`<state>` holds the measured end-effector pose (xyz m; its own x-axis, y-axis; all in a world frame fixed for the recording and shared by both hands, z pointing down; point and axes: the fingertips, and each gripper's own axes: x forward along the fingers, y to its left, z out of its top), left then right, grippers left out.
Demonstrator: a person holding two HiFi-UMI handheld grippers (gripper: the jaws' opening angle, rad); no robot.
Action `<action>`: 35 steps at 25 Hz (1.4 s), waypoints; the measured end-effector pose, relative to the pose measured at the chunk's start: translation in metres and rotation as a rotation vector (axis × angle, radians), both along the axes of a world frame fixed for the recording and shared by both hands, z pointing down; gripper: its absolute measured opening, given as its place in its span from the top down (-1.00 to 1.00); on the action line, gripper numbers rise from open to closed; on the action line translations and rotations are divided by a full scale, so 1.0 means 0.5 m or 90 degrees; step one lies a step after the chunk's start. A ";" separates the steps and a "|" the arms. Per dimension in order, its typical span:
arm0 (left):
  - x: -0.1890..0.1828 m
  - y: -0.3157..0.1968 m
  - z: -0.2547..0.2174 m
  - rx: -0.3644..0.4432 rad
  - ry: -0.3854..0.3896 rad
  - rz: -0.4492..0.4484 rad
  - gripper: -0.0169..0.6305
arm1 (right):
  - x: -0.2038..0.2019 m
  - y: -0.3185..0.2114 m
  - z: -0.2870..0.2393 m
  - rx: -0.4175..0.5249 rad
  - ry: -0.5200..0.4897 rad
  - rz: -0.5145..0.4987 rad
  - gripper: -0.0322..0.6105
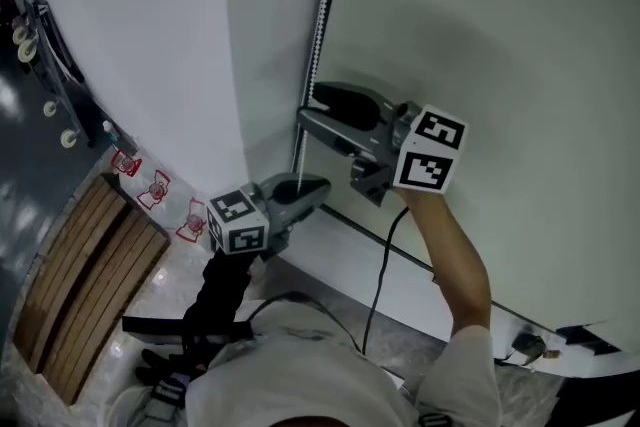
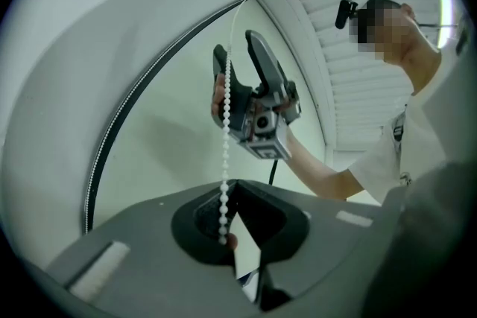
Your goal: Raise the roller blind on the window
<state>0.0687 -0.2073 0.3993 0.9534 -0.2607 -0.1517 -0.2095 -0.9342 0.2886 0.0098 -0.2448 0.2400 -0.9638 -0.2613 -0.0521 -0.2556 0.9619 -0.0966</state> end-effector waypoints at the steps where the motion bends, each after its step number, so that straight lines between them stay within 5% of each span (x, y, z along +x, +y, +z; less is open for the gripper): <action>1: -0.001 0.002 0.001 0.000 0.000 0.000 0.95 | 0.001 -0.007 -0.034 0.018 -0.007 0.007 0.36; 8: 0.000 0.006 0.000 0.000 -0.001 0.000 0.95 | -0.003 -0.040 -0.254 0.100 -0.059 0.011 0.37; 15: -0.001 0.005 0.002 -0.002 -0.002 -0.003 0.95 | -0.014 -0.044 -0.363 0.152 -0.056 0.007 0.53; 19: -0.002 0.003 0.001 0.000 -0.002 -0.004 0.95 | -0.008 -0.047 -0.376 0.150 -0.064 0.014 0.83; 35: 0.004 0.012 0.013 -0.013 0.002 0.003 0.95 | -0.030 -0.026 -0.323 0.100 -0.001 -0.021 0.87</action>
